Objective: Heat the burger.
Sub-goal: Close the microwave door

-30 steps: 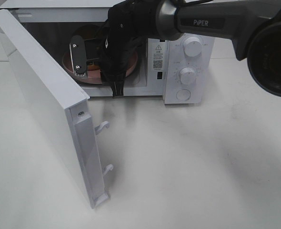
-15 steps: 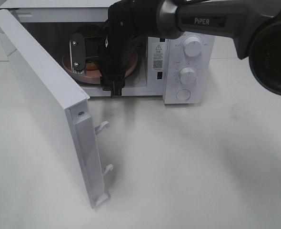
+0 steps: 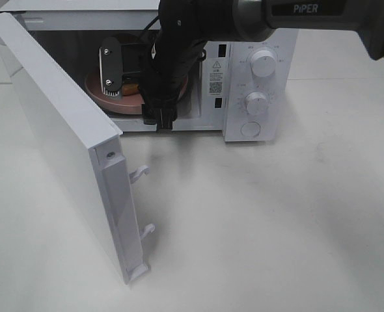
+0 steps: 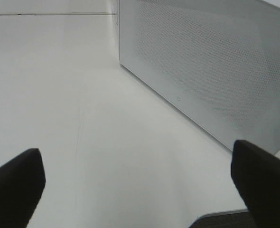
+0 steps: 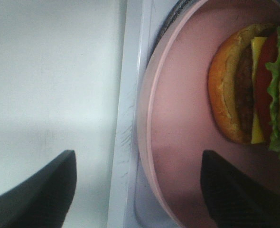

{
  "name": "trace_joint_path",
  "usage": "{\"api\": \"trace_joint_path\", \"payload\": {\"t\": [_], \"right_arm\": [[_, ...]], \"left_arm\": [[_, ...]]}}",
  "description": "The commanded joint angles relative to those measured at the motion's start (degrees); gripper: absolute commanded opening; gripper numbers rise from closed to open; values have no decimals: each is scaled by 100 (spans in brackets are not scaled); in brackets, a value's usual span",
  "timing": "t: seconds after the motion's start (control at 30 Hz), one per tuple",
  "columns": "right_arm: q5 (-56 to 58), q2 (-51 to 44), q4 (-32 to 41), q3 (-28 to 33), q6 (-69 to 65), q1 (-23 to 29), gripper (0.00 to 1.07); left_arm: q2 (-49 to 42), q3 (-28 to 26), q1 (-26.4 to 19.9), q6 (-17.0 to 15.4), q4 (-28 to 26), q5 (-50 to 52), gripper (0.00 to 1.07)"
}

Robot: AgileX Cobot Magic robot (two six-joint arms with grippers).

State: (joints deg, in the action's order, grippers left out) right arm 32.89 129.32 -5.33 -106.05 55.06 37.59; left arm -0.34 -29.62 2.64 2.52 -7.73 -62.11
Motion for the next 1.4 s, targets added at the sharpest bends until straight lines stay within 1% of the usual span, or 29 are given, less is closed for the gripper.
{"api": "trace_joint_path", "payload": {"t": [0.03,0.07,0.1,0.17,0.2,0.27,0.37,0.43,0.47,0.5,0.53,0.6,0.63,0.67,0.73,0.77,0.87,0.93,0.97,1.0,1.13,1.17,1.4], "right_arm": [[-109,-195,23,183,-57,-11,73],[-212,-286,23,355,-69,-11,74],[-212,-286,23,355,-69,-11,74],[-350,-435,23,602,-103,-11,75],[-350,-435,23,602,-103,-11,75],[-539,-636,29,980,-189,-11,75],[-619,-705,29,1106,-201,-11,75],[-888,-985,29,1570,-206,-11,75],[-888,-985,29,1570,-206,-11,75],[-991,-1134,29,1793,-206,-11,75],[-991,-1134,29,1793,-206,-11,75],[-1129,-1358,23,2097,-315,-11,75],[-1129,-1358,23,2097,-315,-11,75],[-1215,-1501,23,2298,-355,-11,75],[-1220,-1581,23,2361,-355,-11,75],[-1226,-1713,23,2538,-355,-11,75],[-1226,-1788,23,2618,-355,-11,75],[-1249,-2091,23,2916,-355,-29,75],[-1249,-2091,23,2916,-355,-29,75],[-1255,-2257,23,3077,-355,-29,74],[-1255,-2475,29,3289,-424,-29,74],[-1255,-2653,29,3438,-561,-29,74],[-1249,-3174,23,3845,-1054,-29,74]], "left_arm": [[-29,11,-11,-6,-40,80,100],[-29,11,-11,-6,-40,80,100],[-29,11,-11,-6,-40,80,100],[-29,11,-11,-6,-40,80,100],[-29,11,-11,-6,-40,80,100],[-29,11,-11,-6,-40,80,100],[-29,11,-11,-6,-40,80,100],[-29,11,-11,-6,-40,80,100],[-29,11,-11,-6,-40,80,100],[-29,11,-11,-6,-40,80,100],[-29,11,-11,-6,-40,80,100],[-29,11,-11,-6,-40,80,100],[-29,11,-11,-6,-40,80,100],[-29,11,-11,-6,-40,80,100],[-29,11,-11,-6,-40,80,100],[-29,11,-11,-6,-40,80,100],[-29,11,-11,-6,-40,80,100],[-29,11,-11,-6,-40,80,100],[-29,11,-11,-6,-40,80,100],[-29,11,-11,-6,-40,80,100],[-29,11,-11,-6,-40,80,100],[-29,11,-11,-6,-40,80,100],[-29,11,-11,-6,-40,80,100]]}}
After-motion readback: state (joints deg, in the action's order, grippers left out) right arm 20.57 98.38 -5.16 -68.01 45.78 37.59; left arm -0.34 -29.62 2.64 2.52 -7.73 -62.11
